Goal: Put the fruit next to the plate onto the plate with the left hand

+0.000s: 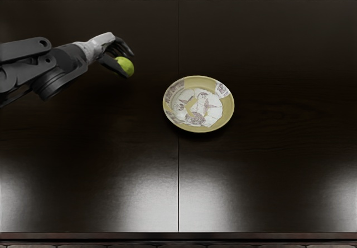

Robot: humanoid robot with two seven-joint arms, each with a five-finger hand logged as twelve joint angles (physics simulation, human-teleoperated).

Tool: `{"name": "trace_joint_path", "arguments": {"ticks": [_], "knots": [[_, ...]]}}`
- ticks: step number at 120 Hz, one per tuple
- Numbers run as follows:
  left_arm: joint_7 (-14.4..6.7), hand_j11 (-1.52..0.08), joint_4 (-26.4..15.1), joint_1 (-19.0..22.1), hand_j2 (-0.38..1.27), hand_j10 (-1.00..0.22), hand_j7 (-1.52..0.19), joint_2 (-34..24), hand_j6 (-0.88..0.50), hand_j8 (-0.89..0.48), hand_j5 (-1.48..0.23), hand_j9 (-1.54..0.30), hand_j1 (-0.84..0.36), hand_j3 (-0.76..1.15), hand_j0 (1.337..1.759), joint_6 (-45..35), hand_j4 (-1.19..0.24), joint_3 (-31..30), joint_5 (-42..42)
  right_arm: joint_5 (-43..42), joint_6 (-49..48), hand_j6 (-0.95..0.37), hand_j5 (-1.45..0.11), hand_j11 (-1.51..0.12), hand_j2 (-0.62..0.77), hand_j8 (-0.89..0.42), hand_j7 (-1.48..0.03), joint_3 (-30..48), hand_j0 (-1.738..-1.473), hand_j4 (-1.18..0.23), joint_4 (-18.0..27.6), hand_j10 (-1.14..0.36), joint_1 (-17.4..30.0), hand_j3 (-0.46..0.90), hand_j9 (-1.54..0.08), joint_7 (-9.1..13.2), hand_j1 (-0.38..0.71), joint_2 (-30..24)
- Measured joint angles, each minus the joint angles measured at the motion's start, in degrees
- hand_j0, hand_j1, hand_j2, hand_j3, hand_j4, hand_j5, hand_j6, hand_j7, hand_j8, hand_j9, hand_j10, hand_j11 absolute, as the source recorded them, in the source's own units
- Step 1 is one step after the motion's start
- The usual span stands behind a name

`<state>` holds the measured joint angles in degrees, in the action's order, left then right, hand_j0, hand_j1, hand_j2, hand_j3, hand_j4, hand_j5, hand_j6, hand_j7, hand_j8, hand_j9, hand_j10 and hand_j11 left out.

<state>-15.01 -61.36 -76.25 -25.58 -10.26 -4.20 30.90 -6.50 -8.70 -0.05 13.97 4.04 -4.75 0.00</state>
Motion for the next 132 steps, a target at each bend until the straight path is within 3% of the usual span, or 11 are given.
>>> {"name": "trace_joint_path", "arguments": {"ticks": [55, 132], "knots": [[-0.1, -0.85, -1.5, -0.3, 0.39, -0.64, -0.87, 5.2, -0.48, -0.43, -0.87, -0.85, -0.31, 0.0, 1.657, 0.0, -0.64, 2.2, -0.1, 0.0, 0.0, -0.02, -0.02, -0.02, 0.0, -0.02, -0.02, 0.0, -1.658, -0.02, 0.0, -0.02, 0.0, 0.0, -0.02, 0.0, -0.33, 0.0], [-0.2, -0.85, -2.3, -2.0, 0.32, -0.64, -0.87, 13.8, -0.47, -0.43, -0.87, -0.85, -0.3, 0.0, 1.657, 0.1, -0.64, 3.9, -0.8, 0.0, 0.0, -0.02, -0.02, -0.02, 0.0, -0.02, -0.02, 0.0, -1.658, -0.02, 0.0, -0.02, 0.0, 0.0, -0.02, 0.0, -0.33, 0.0]]}}
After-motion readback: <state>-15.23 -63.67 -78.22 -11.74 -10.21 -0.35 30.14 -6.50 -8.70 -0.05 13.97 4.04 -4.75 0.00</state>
